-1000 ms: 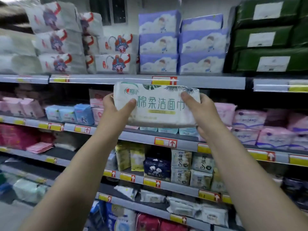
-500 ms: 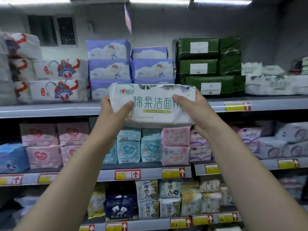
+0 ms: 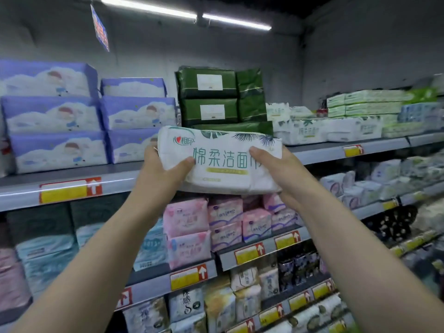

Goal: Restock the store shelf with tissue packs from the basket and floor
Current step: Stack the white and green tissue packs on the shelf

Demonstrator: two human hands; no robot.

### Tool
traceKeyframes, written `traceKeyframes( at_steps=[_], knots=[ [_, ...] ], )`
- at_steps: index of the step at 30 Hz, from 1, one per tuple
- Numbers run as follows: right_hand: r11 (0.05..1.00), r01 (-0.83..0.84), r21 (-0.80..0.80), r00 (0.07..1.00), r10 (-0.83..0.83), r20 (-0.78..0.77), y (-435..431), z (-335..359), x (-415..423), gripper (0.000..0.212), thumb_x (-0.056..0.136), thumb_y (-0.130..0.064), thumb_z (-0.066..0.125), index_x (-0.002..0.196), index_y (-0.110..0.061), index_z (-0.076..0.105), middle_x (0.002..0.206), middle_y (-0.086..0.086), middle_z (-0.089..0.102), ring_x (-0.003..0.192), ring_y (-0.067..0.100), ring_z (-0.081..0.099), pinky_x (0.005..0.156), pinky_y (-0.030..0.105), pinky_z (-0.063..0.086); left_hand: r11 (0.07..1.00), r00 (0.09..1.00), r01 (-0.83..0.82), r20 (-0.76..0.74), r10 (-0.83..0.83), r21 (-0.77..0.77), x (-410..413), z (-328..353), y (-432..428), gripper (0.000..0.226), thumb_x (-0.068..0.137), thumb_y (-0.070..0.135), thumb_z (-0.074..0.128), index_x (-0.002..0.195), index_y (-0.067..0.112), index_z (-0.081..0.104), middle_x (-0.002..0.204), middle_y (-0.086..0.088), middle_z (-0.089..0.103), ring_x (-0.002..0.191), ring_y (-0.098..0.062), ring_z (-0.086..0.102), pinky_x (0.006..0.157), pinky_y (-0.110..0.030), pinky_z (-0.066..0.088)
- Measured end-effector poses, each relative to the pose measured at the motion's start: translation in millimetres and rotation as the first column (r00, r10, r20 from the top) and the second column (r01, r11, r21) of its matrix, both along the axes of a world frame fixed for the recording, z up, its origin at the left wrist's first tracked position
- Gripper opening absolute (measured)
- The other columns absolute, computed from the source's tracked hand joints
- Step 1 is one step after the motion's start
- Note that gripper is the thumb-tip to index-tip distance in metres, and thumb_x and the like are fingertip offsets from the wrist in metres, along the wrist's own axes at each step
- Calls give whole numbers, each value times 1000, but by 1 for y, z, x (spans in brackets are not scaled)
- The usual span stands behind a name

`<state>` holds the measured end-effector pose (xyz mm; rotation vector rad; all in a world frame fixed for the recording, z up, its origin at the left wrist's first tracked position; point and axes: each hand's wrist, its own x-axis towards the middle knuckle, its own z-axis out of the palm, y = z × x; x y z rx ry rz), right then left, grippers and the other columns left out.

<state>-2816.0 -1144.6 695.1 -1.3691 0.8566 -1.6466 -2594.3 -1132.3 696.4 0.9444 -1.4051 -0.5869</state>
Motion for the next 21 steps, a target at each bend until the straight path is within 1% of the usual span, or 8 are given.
traceKeyframes(
  at_steps=[3, 6, 8, 10, 12, 15, 18, 21],
  knots=[
    [1000, 12, 4, 1000, -12, -9, -7, -2, -39, 32, 89, -20, 69, 119, -14, 61, 108, 3, 74, 101, 23, 70, 93, 43, 54, 999, 999, 39, 9, -39, -5, -39, -9, -9, 45, 87, 33, 69, 121, 28, 39, 120, 9, 58, 103, -5, 59, 83, -22, 48],
    [999, 50, -6, 998, -50, -41, -25, -3, -79, 38, 84, -30, 74, 118, -19, 60, 107, -2, 73, 102, 20, 69, 94, 41, 53, 1000, 999, -15, 39, 16, -8, -78, -7, -21, 65, 61, 58, 70, 115, 36, 40, 133, 1, 52, 114, -16, 58, 100, -40, 47],
    [995, 95, -41, 992, -98, -77, -41, 1, -107, 61, 68, -47, 79, 119, -20, 59, 108, -5, 73, 103, 18, 68, 95, 40, 53, 999, 999, -27, 31, 29, -45, -111, -4, -35, 74, 57, 58, 68, 120, 33, 37, 134, 0, 51, 115, -17, 58, 101, -43, 47],
    [988, 131, -79, 988, -137, -71, -62, 4, -145, 81, 51, -58, 77, 119, -18, 61, 108, -4, 73, 101, 18, 69, 95, 42, 53, 994, 998, -56, 31, 60, -90, -153, 1, -49, 69, 63, 49, 66, 122, 31, 35, 134, -1, 49, 115, -16, 56, 101, -42, 47],
    [987, 128, -98, 989, -134, -66, -87, 11, -190, 70, 55, -55, 78, 112, -16, 65, 104, -2, 75, 98, 19, 70, 94, 44, 54, 989, 996, -82, 38, 87, -126, -198, 7, -66, 64, 66, 40, 61, 123, 30, 33, 135, -3, 45, 116, -16, 54, 100, -40, 47],
    [986, 113, -121, 990, -122, -70, -120, 21, -253, 36, 80, -37, 75, 107, -15, 68, 103, 0, 75, 99, 21, 70, 96, 47, 52, 988, 993, -75, 81, 86, -137, -257, 14, -96, 67, 66, 39, 60, 126, 35, 29, 138, -2, 42, 118, -16, 52, 101, -40, 46],
    [985, 94, -147, 993, -103, -59, -157, 27, -300, 35, 81, -35, 75, 107, -15, 67, 103, 2, 75, 99, 22, 70, 95, 46, 53, 988, 989, -83, 110, 97, -128, -299, 15, -125, 64, 70, 41, 62, 124, 40, 27, 139, 0, 41, 120, -16, 51, 104, -44, 44],
    [983, 104, -149, 989, -119, -92, -189, 33, -334, 35, 82, -36, 75, 108, -16, 62, 106, 0, 73, 95, 16, 70, 92, 40, 54, 987, 984, -97, 138, 115, -130, -332, 18, -155, 64, 83, 33, 63, 135, 37, 27, 142, 0, 38, 121, -17, 50, 106, -45, 42]
  ],
)
